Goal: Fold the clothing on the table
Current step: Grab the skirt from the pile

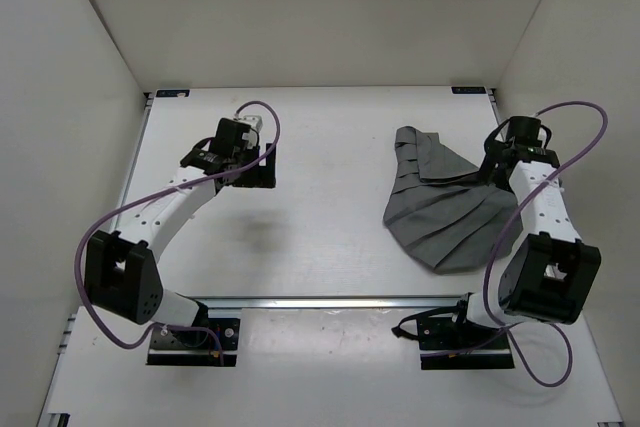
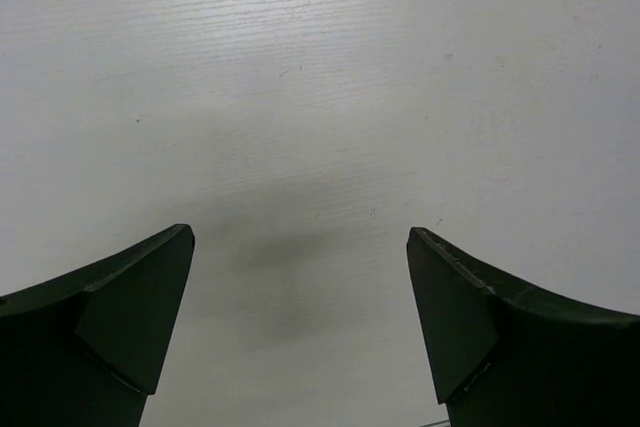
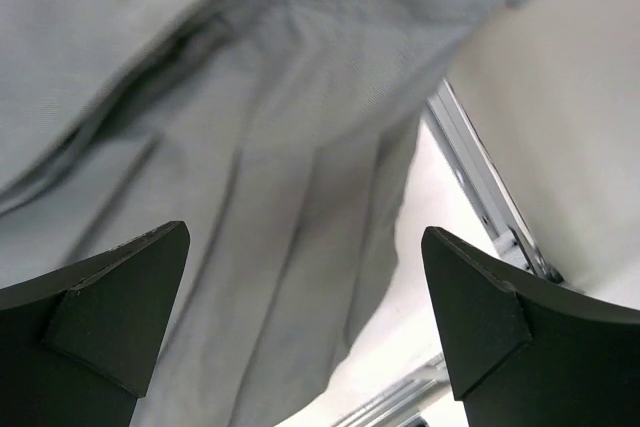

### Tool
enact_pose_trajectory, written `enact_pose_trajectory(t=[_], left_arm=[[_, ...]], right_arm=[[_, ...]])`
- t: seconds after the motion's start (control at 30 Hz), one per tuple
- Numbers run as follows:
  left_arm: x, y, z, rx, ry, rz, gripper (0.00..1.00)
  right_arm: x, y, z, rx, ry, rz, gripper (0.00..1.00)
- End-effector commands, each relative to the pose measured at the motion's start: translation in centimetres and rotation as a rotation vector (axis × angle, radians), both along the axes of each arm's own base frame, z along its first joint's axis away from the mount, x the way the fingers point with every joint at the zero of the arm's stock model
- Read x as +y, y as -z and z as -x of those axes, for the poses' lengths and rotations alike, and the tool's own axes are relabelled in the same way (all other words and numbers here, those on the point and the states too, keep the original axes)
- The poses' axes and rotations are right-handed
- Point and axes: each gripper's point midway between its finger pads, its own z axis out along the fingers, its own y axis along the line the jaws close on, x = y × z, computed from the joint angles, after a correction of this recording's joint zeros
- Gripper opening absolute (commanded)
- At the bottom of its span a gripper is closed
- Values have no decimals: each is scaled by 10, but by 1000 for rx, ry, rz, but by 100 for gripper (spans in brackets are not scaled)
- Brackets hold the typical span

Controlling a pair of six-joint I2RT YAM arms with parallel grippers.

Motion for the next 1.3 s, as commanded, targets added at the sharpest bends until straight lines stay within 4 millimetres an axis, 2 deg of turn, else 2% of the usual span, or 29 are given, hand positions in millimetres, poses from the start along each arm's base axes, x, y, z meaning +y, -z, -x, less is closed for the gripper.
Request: enact_pose_trajectory(t=[0.0, 0.17, 0.3, 0.33, 0.43, 0.5, 0.6, 0.67, 0.7, 0.77, 1.0, 1.07, 1.1, 1.13, 1.27], left_arm=[[-7, -11, -12, -54, 31, 29, 99], [-15, -13, -17, -47, 69, 49, 99], [-22, -12, -19, -38, 94, 70, 99], [-23, -12, -18, -37, 95, 74, 99], [-29, -11, -15, -31, 111, 93, 99], [-31, -10, -13, -28, 120, 95, 98], [-33, -3, -9, -9, 130, 107, 98], [-36, -2, -6, -3, 138, 124, 98], [-38, -5, -8, -8, 141, 130, 98], [-36, -5, -9, -12, 135, 129, 99], [-34, -11, -12, -27, 143, 143, 98], [-32, -9, -12, -19, 143, 144, 98], [-33, -9, -12, -17, 144, 145, 98], [-34, -10, -11, -21, 152, 150, 99], [-32, -2, -11, 5, 151, 153, 99]], right_arm=[[-23, 19, 12, 72, 111, 48, 99], [-35, 37, 20, 119, 160, 85, 100], [-50, 40, 17, 91, 172, 81, 99], [-57, 36, 16, 66, 178, 97, 100], [-58, 26, 3, 0, 125, 114, 100], [-50, 20, -9, -63, 97, 83, 99], [-42, 14, -26, -134, 129, 66, 99], [-34, 14, -38, -158, 125, 73, 99], [-35, 7, -44, -187, 144, 87, 99], [-30, 8, -59, -206, 152, 90, 99], [-33, 22, -88, -268, 230, 21, 97], [-41, 23, -89, -256, 260, 80, 95], [-40, 32, -90, -222, 263, 91, 96], [-46, 29, -91, -213, 285, 111, 96], [-50, 44, -100, -179, 290, 121, 96]])
